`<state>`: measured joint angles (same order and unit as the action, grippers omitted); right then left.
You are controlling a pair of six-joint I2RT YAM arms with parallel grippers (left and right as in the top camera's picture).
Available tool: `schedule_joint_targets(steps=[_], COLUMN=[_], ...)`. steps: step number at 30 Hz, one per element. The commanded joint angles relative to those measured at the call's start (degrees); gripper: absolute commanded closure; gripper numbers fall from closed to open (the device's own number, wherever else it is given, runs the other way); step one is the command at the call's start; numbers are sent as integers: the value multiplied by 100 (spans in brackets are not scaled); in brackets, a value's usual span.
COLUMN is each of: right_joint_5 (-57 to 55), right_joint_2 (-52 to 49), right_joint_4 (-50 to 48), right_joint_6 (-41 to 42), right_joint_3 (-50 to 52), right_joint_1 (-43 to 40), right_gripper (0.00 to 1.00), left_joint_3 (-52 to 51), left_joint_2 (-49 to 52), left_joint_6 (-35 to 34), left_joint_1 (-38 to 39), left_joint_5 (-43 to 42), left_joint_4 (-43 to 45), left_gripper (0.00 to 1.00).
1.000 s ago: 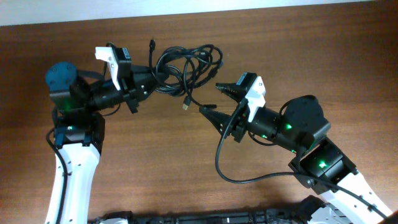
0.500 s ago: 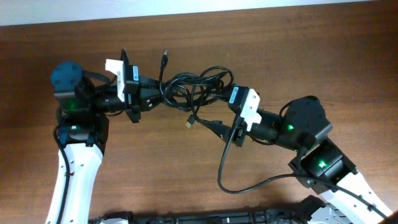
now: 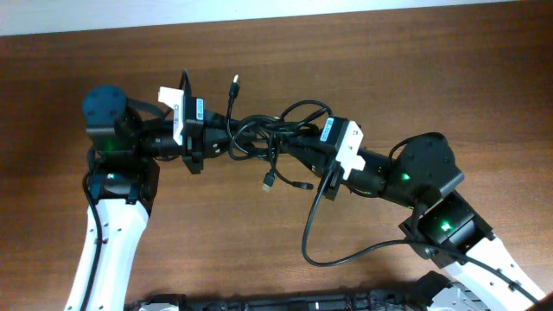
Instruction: Untangle cables
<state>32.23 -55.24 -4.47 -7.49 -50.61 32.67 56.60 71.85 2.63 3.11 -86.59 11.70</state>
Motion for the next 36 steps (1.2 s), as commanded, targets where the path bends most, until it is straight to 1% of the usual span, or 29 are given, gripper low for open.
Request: schedule_joint_targets(steps=[1,4,7,10,13,14,16,19,20,21,25,26,27,28,29,30,31,33,34,36], right_joint_5=[101,487,483,372,20,-236,-614,-1010,-1134,-1373,-1644,-1641,-1644,-1650,-1902,-2146,-2061,-1919,-1937,-2234], right_joint_2=[-31,-31,-31,-31,-31,-26,0,184,260,409,920,929,905,852,737,605,413,173,107,66], right_joint_4=[151,474,1519,2221,2695,2837,2983,2959,2927,2833,1893,1703,1635,1587,1486,1405,1200,977,933,846], right_joint_6=[0,0,0,0,2,2,0,-2,-2,-2,0,2,101,354,1163,2013,2461,2452,2452,2455], right_joint_3=[-42,-42,-42,-42,-42,-42,-42,-42,-42,-44,-44,-44,-44,-44,-44,-42,-42,-44,-42,-42], right_joint_1=[33,33,31,31,31,31,28,26,26,26,26,26,26,26,26,26,33,33,31,31], right_gripper=[96,96,96,96,96,96,91,90,87,78,72,66,65,54,39,1,1,1,1,1], left_joint_3=[125,125,125,125,125,125,125,125,125,125,125,125,125,125,125,125,125,125,125,125], left_joint_2=[-39,-39,-39,-39,-42,-42,-42,-42,-42,-42,-42,-39,-42,-42,-42,-42,-42,-42,-42,-42], left_joint_6=[68,68,66,63,9,-140,-525,-647,-645,-603,-518,-518,-520,-522,-531,-979,-1325,-2098,-2400,-2601], left_joint_1=[59,59,59,48,20,-94,-514,-962,-1016,-1016,-1014,-1014,-1014,-997,-907,-767,-645,-527,-509,-507], left_joint_5=[214,553,848,999,1036,1036,1003,544,345,155,-157,-155,-155,-155,-127,352,828,1534,1733,1716], left_joint_4=[17,17,22,24,485,647,710,713,710,713,715,715,713,710,710,708,713,713,715,737], left_gripper=[100,100,100,100,100,100,100,100,100,100,100,100,100,100,100,100,100,100,100,100])
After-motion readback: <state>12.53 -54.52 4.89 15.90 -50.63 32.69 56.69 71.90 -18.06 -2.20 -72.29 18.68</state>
